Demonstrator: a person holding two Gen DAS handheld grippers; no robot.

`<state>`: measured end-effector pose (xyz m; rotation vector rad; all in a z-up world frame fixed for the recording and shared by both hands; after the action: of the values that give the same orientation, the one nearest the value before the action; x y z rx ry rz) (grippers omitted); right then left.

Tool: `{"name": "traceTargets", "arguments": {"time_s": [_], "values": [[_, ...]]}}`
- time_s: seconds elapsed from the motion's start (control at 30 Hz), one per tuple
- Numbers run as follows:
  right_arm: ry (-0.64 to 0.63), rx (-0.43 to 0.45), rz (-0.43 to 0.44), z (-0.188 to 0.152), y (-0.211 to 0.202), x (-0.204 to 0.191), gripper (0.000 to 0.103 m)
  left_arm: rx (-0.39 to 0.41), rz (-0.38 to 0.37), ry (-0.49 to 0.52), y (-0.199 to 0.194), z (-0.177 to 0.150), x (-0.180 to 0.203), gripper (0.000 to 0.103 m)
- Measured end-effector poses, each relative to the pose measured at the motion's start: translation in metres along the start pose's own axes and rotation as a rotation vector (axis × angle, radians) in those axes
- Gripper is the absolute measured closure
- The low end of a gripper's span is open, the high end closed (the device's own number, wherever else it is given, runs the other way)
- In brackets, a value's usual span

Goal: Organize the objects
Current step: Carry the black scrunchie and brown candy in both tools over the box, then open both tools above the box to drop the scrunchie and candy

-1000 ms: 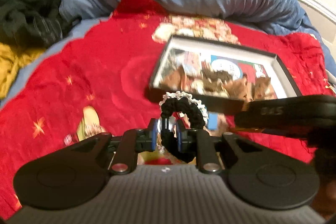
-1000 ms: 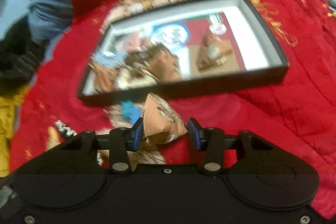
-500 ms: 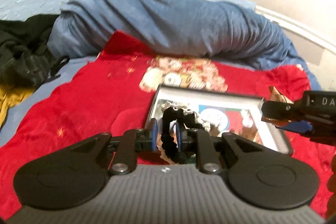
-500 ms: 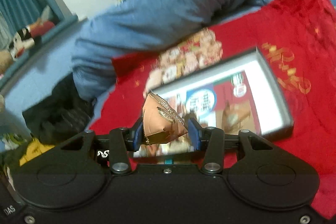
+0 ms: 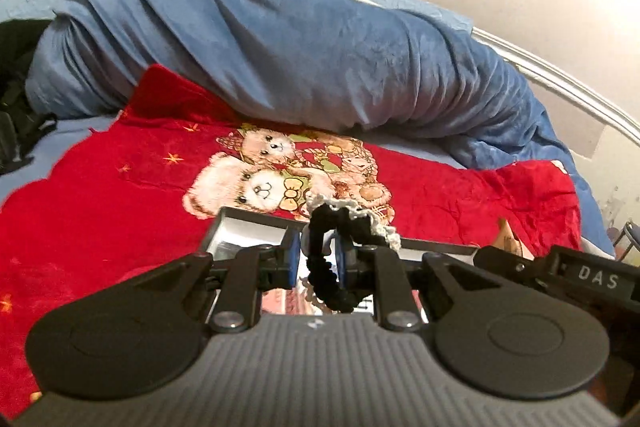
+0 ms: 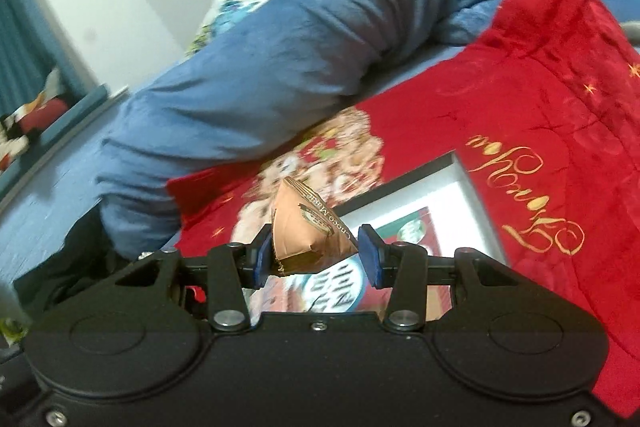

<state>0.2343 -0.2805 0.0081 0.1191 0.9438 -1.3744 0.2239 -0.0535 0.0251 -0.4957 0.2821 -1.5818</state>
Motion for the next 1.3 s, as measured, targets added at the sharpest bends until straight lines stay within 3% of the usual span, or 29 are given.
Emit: {"name": "traceTargets", "arguments": {"time_s": [0.2, 0.33, 0.57, 1.3], "values": [[-0.008, -0.007, -0.084, -0.007, 0.036, 0.013, 0.060, -0.013, -0.029, 0.028, 0.034, -0.015, 0.003, 0.081], [-0.036, -0.017, -0.117, -0.017, 0.045, 0.012, 0.060, -0.072, -0.045, -0.001, 0.052, -0.031, 0.002, 0.081], [-0.048, -0.053, -0.181, -0.030, 0.053, 0.015, 0.060, -0.123, -0.035, 0.047, 0.060, -0.048, 0.014, 0.081], [0.028, -0.147, -0.197, -0.043, 0.066, 0.030, 0.060, -0.177, -0.010, 0.120, 0.072, -0.066, 0.023, 0.081]]}}
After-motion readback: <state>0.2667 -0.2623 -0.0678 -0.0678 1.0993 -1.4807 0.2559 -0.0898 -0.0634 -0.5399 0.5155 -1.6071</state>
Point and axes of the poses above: each gripper's, at about its wrist camera, not at the fingertips, and y roughly the way its jaws point, x to its right, z to its top, the point moved 4 cm from there along y, roughly the way its jaws point, and after that the axes turned 5 degrees about y, right-handed, at the moved point
